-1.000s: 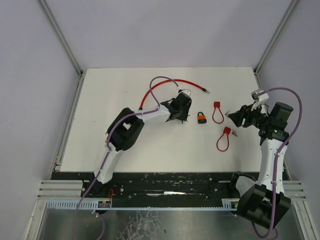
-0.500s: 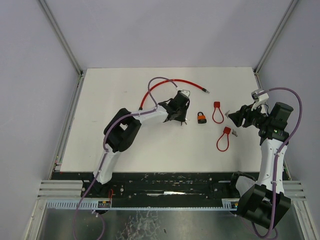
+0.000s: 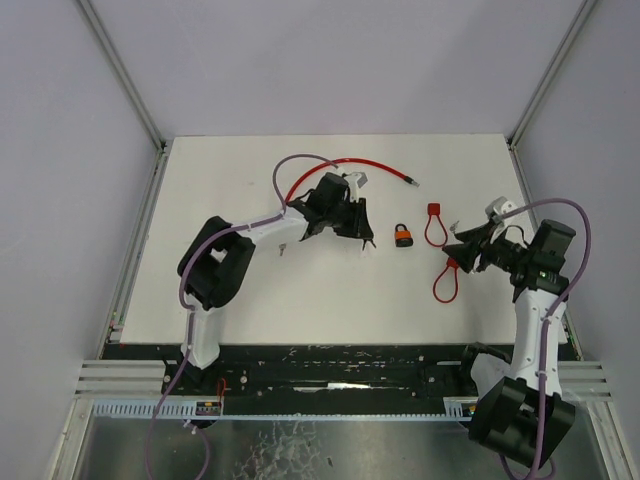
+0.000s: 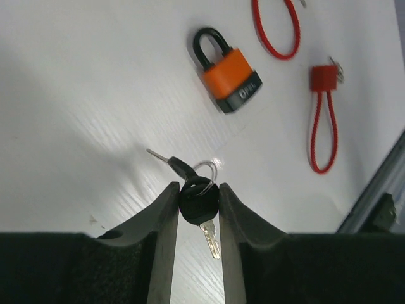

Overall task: Lock with the key
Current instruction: Pick up the key from the center of the board, then adjust the key.

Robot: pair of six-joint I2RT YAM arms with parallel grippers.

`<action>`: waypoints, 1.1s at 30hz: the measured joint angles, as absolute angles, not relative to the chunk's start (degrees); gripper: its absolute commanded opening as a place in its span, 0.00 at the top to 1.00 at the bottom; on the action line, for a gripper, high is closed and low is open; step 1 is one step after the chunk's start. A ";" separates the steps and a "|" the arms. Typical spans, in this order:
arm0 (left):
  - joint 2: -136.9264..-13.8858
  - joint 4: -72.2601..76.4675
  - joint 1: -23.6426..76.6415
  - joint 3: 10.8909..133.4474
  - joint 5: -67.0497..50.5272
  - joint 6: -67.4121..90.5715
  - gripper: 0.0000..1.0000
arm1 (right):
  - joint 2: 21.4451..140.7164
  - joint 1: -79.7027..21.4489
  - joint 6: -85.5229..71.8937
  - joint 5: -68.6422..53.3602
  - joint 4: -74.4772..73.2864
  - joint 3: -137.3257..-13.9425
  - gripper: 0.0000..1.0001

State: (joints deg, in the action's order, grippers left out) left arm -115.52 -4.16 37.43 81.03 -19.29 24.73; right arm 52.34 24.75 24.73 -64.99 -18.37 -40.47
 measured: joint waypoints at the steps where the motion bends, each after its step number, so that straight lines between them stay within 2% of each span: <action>1: -115.52 -3.40 37.26 80.25 -21.19 25.15 0.88 | 51.62 24.56 27.79 -67.29 -18.72 -39.42 0.38; 4: -115.55 -2.11 37.30 78.87 -26.22 26.33 0.88 | 49.52 21.98 40.14 -72.16 -22.24 -37.19 0.34; 8: -115.55 0.10 37.45 78.76 -32.10 27.07 0.88 | 47.57 9.08 62.37 -72.58 -27.35 -36.56 0.35; 12: -115.55 2.70 37.52 78.65 -37.26 27.57 0.88 | 48.86 0.58 75.61 -70.48 -26.89 -36.03 0.41; 16: -115.57 5.74 37.41 77.71 -41.58 28.16 0.88 | 55.22 -4.97 87.13 -64.84 -26.35 -36.03 0.46; 21: -116.75 8.91 37.19 77.21 -46.11 28.77 0.88 | 57.58 -11.18 95.39 -55.59 -22.22 -31.97 0.52; 25: -117.84 10.09 37.12 77.21 -48.49 28.82 0.88 | 57.84 -14.76 96.09 -49.93 -16.84 -29.19 0.55; 33: -119.96 10.55 37.12 77.21 -50.98 28.80 0.88 | 57.25 -15.99 96.01 -47.00 -10.94 -28.97 0.57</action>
State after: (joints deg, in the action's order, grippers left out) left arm -119.96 10.55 37.12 77.21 -50.98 28.80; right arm 57.25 -15.99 96.01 -47.00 -10.94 -28.97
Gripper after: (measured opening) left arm 0.263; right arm 0.447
